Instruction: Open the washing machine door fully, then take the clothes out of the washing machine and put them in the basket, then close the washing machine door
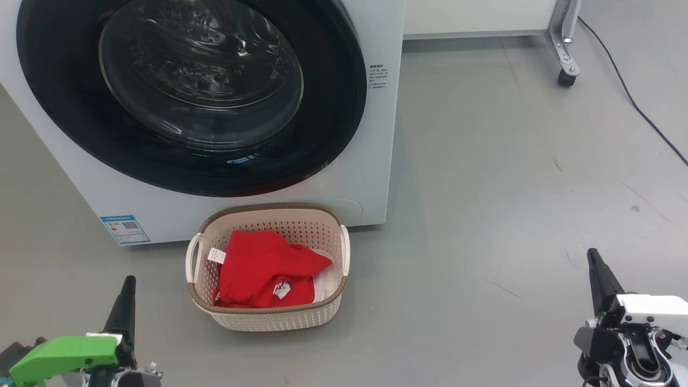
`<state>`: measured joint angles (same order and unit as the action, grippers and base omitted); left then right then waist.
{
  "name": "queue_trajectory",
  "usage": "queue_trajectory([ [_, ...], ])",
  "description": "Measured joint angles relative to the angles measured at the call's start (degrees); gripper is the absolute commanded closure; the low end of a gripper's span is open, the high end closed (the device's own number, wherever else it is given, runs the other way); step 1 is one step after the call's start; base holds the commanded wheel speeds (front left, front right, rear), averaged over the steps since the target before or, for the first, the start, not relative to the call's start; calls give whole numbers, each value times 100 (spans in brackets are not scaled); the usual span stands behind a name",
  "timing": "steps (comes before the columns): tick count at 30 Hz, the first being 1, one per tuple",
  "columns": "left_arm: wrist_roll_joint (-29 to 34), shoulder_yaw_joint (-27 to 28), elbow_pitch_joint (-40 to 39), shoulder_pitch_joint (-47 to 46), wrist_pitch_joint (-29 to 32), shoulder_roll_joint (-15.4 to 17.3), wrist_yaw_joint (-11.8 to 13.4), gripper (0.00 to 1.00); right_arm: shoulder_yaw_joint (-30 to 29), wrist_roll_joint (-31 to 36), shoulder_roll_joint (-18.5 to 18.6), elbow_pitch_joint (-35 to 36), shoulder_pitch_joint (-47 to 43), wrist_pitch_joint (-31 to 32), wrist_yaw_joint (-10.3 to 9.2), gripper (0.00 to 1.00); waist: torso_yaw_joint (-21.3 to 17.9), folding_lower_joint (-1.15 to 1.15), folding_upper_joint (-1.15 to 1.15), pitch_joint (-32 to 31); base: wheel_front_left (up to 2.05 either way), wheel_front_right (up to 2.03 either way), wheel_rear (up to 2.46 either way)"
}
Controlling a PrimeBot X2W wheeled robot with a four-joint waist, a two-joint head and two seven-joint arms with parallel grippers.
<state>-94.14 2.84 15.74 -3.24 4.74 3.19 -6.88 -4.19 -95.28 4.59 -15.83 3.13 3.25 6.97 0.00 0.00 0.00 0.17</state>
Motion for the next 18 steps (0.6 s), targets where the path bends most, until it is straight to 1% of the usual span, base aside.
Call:
queue_trajectory([
  [18,1,10,-3,0,0,-3,0,100,-11,4,-5,1,0,7,0,100,0,0,0,0,0,0,0],
])
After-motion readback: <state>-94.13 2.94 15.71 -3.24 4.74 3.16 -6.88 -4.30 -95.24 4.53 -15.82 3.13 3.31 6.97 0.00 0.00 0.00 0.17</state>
